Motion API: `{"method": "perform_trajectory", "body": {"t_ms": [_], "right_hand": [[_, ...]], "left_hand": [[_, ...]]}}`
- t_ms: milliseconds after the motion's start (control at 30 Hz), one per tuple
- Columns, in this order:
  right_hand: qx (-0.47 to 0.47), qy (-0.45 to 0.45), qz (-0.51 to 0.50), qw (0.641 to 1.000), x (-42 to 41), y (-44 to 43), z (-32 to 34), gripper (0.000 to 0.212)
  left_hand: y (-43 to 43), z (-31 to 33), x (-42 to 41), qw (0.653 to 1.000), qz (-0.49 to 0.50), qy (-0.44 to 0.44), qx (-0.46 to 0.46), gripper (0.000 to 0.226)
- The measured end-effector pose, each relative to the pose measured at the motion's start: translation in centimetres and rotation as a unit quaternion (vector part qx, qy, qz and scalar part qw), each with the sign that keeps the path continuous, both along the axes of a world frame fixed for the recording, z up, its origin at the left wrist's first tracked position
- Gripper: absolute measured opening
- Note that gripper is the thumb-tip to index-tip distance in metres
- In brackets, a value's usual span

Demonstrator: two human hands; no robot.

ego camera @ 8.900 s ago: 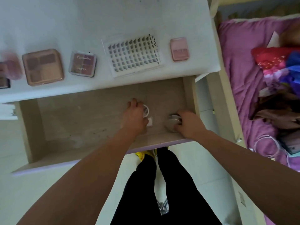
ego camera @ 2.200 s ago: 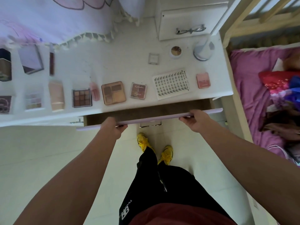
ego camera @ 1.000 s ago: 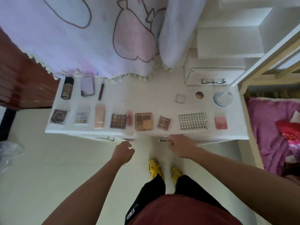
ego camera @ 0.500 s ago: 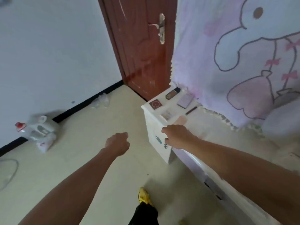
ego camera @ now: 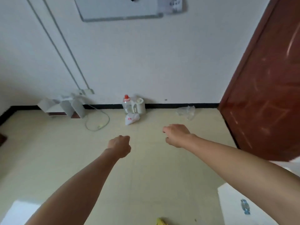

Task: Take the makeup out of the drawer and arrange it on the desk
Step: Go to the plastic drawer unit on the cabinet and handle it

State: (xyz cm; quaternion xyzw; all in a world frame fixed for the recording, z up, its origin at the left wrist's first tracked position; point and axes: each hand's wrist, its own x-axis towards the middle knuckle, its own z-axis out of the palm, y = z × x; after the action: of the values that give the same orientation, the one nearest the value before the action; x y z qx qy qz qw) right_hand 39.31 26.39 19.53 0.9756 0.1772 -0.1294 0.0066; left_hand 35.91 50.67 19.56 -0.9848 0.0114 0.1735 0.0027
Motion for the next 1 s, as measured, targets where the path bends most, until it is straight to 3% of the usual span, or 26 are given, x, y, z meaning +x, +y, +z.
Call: {"method": "perform_trajectory", "body": {"t_ms": [367,733,1000], "right_hand": [[-0.027,0.013,0.278,0.96,12.2,29.8,-0.8,0.035],[-0.029,-0.001,0.444,0.896,26.8,59.8,-1.2,0.039],[-0.036,0.011,0.546,0.837,28.9,79.9,-2.3,0.042]], "left_hand": [[24.8,-0.9,1.4,0.967,0.253,0.011,0.009,0.031],[46.6,-0.8,8.5,0.883,0.468,-0.025,-0.025,0.031],[60.9,-2.2,7.1,0.825,0.565,-0.019,-0.012,0.028]]}}
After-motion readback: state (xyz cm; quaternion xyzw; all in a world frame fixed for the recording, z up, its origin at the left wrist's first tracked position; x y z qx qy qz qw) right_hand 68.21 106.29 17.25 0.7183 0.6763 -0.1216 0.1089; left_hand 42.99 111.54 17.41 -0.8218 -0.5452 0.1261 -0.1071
